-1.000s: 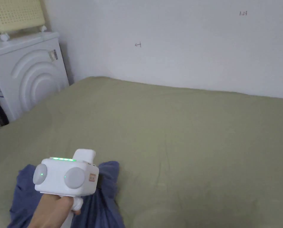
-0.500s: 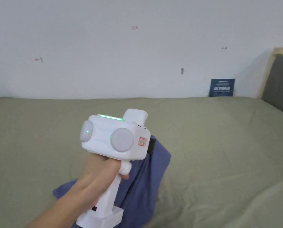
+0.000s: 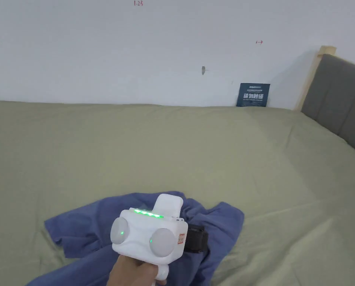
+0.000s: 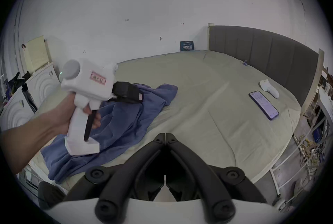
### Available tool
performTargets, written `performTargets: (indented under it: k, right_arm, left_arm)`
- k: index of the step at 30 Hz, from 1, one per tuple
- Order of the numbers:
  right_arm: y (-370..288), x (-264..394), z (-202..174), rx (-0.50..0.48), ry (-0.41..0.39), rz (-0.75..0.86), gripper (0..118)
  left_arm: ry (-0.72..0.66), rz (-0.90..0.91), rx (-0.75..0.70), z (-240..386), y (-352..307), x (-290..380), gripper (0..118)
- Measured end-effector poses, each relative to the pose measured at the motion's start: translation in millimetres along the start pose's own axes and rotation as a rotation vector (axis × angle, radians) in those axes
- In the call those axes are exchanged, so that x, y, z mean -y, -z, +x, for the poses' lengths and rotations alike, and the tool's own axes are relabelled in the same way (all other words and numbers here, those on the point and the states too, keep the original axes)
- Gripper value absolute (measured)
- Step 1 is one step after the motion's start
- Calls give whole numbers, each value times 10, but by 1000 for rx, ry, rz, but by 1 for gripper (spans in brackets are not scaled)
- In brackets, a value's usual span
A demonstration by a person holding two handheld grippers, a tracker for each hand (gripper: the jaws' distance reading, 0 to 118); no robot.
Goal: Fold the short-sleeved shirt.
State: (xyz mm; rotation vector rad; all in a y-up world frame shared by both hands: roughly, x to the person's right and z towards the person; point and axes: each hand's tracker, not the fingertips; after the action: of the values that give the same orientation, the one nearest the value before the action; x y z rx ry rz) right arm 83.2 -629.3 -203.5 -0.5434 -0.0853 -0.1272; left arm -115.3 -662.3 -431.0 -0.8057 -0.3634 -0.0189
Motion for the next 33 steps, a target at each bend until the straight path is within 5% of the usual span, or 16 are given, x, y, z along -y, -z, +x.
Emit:
performTargets:
  k: [5,6,7,8,9,11,20,30,31,32,33]
  right_arm:
    - [-230,-27,-165,-34,-64,80,0]
    - [-292,-25,-200,-45,-75,98,0]
    - [-351,-27,-237,-51,-78,105,0]
    - [-411,-29,-274,-61,-82,118,0]
    - [-460,-29,-301,-67,-83,124,0]
    - [-571,-35,-366,-87,-89,135,0]
    - [-822,43,-604,-132,-102,157,0]
    - [-604,200,-766,-176,-97,82,0]
    - [-579,214,-760,-177,-105,66,0]
    - [-547,234,-751,-172,-111,56,0]
    - [-505,254,-746,-165,-120,42,0]
  left_arm:
    - [-92,260,-109,-286,-1509,505,112]
    - [-105,317,-176,-330,-1853,679,100]
    - [-129,369,-226,-401,-2166,883,75]
    - [-156,417,-274,-466,-2466,1102,29]
    - [-158,438,-326,-502,-2654,1246,0]
    - [-160,433,-452,-593,-3018,1535,0]
    - [-317,388,-538,-1061,-3663,2018,0]
    - [-440,-94,-427,-2116,-2483,2072,2]
    - [-446,-110,-433,-2175,-2403,2084,17]
    - [-419,-148,-423,-2230,-2297,2106,55]
    - [-404,-207,-412,-2294,-2158,2120,108]
